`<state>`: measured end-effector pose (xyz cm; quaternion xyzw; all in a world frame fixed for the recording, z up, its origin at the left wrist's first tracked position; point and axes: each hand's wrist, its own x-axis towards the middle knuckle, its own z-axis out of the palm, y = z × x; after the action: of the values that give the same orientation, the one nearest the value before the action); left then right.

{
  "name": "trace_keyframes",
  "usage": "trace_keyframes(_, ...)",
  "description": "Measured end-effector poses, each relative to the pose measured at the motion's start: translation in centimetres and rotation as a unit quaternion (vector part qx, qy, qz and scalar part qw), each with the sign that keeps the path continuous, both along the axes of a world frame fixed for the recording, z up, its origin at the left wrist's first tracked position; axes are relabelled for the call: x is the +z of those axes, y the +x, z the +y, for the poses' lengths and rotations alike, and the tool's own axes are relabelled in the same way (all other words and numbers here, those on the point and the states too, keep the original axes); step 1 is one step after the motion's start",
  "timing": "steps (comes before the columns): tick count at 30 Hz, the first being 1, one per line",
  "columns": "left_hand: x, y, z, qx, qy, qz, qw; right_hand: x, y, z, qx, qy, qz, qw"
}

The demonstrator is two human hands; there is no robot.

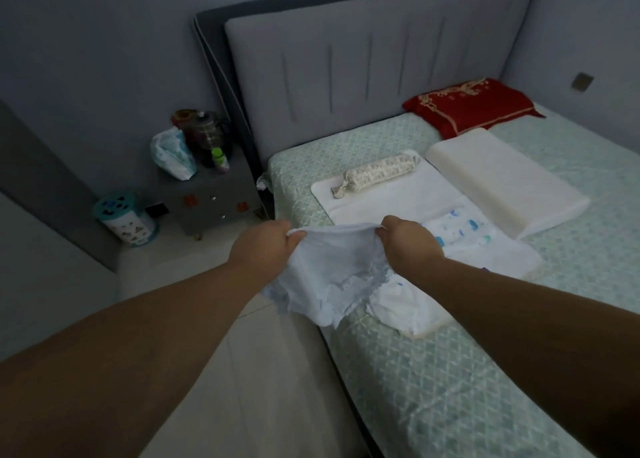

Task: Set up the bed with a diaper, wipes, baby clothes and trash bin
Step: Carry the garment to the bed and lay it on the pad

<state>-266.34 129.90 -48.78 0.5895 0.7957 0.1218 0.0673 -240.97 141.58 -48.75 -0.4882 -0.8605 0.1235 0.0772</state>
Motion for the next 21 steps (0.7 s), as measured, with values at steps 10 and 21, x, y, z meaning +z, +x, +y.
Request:
trace_keyframes(10, -2.0, -4.1, 12.1, -0.076, 0.007, -0.017, 0.997, -1.7, -2.9, 8.7, -0.083, -0.041, 0.01, 0.996)
trace_keyframes(21, -7.1, -9.0, 23.1, -0.227, -0.048, -0.01, 0.973, -6.4, -7.7, 13.2, -0.214, -0.067, -0.013, 0.974)
